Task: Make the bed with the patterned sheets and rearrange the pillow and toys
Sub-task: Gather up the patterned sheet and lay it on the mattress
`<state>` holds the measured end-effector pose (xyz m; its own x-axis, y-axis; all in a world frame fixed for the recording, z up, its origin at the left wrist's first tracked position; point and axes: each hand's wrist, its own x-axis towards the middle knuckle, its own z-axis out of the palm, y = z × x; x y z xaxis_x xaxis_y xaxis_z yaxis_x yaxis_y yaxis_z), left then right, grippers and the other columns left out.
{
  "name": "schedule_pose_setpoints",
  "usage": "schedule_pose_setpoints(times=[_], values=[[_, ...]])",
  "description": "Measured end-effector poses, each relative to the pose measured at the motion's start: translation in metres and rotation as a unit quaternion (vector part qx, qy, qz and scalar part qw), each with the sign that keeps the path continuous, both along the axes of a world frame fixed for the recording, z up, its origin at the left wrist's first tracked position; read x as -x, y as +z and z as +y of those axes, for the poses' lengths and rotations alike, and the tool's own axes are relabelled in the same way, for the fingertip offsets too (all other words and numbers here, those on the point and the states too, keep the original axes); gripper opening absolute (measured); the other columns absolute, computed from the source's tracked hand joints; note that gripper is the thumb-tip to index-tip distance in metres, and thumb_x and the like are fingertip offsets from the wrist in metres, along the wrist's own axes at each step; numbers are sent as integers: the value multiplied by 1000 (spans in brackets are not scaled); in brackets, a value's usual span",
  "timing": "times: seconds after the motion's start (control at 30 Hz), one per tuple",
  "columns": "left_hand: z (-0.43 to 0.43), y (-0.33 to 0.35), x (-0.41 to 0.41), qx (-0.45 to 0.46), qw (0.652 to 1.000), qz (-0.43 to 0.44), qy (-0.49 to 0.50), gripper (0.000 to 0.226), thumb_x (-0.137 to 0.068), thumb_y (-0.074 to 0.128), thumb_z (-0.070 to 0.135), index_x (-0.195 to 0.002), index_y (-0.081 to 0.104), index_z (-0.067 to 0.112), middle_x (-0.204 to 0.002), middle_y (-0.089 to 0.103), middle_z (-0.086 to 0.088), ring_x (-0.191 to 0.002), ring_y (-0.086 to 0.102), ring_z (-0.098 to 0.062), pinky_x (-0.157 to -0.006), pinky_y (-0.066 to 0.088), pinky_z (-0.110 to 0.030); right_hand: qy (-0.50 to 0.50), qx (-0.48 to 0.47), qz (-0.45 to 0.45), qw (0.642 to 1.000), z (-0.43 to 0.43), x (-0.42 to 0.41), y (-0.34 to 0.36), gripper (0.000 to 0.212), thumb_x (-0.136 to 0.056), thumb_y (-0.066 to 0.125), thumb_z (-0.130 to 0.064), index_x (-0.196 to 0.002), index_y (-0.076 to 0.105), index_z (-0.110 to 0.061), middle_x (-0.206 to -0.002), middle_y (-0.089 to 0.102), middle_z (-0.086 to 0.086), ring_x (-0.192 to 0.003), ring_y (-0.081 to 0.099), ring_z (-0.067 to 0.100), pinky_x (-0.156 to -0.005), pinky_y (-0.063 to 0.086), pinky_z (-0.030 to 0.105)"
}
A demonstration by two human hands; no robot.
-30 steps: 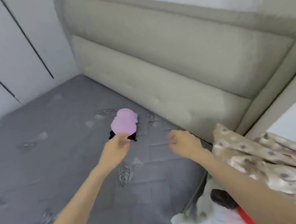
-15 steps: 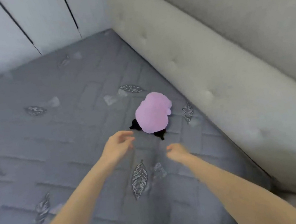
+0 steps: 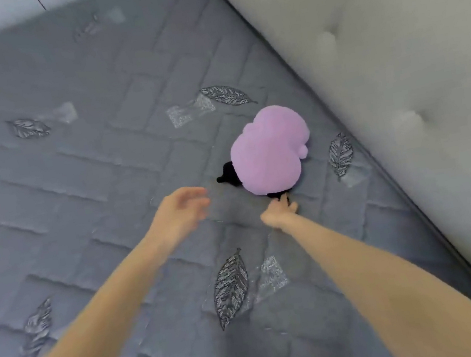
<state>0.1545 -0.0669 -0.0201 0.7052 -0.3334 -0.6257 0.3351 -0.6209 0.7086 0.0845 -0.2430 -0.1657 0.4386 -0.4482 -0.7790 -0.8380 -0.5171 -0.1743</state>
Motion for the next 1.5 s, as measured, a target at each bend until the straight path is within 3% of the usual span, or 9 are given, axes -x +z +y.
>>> schedule_pose_setpoints(times=[0.13, 0.23, 0.5, 0.63, 0.83, 1.07, 1.23, 1.37, 1.5], values=[[12, 1, 3, -14, 1000, 4, -4, 27, -95, 44, 5, -117, 57, 14, -108, 63, -3, -89, 59, -21, -77, 49, -29, -162, 82, -160, 970, -8, 7, 15, 21, -91, 49, -9, -99, 66, 0, -111, 63, 21, -100, 57, 30, -76, 43, 33], [14, 15, 5, -13, 1000, -7, -15, 27, -95, 44, 6, -116, 57, 16, -106, 64, 0, -87, 60, -19, -73, 48, -24, -177, 122, -235, 948, -16, 12, 47, 18, -83, 63, -15, -70, 74, -10, -74, 67, 17, -74, 61, 30, -58, 36, 28], [2, 85, 19, 21, 993, -96, -70, 29, -93, 55, 10, -120, 55, 20, -125, 59, -2, -113, 57, -22, -94, 47, -35, -68, 140, -415, 896, -24, 4, 179, 15, -75, 62, -8, -66, 72, -3, -68, 68, 13, -74, 63, 31, -69, 38, 25], [4, 125, 53, 31, 979, -153, -131, 73, -80, 74, 22, -143, 37, 20, -143, 40, 1, -127, 44, -18, -100, 40, -30, -82, 89, -456, 882, -8, 33, 256, 15, -74, 64, -13, -61, 72, -8, -57, 66, 7, -55, 58, 23, -79, 48, 27], [14, 189, 145, 86, 964, -151, -202, 138, -34, 79, 56, -150, 6, 35, -150, 24, 3, -137, 29, -12, -105, 40, -40, -174, 57, -530, 828, 47, 136, 371, 28, -70, 69, -17, -48, 70, -35, -43, 57, -11, -44, 40, 0, -48, 33, 15], [33, 290, 217, 269, 898, -298, -182, 88, -54, 84, 33, -127, 37, 43, -122, 53, 29, -111, 53, 6, -85, 53, -34, -236, 86, -612, 750, 93, 253, 500, 9, -72, 70, -16, -69, 73, -8, -72, 70, 15, -64, 49, 3, -59, 46, 29], [27, 357, 305, 323, 903, -155, -238, 83, -63, 84, 32, -127, 34, 47, -114, 54, 27, -104, 57, 4, -80, 56, -37, -257, 156, -652, 697, 115, 346, 575, 11, -76, 71, -17, -67, 76, -14, -69, 73, -5, -62, 61, -3, -58, 50, 18], [17, 383, 392, 340, 885, 68, -312, 61, -74, 81, 23, -117, 41, 39, -119, 62, 2, -102, 66, -17, -70, 58, -32, -258, 326, -548, 726, 111, 423, 600, 24, -73, 65, -30, -75, 74, -8, -74, 71, 8, -62, 62, 7, -61, 51, 33], [-2, 375, 482, 312, 858, 134, -385, 64, -79, 76, 22, -132, 40, 28, -128, 58, -2, -111, 62, -21, -87, 55, -43, -288, 403, -463, 735, 97, 516, 593, 25, -70, 63, -28, -70, 69, -4, -61, 65, 10, -53, 39, 10, -50, 47, 31]])
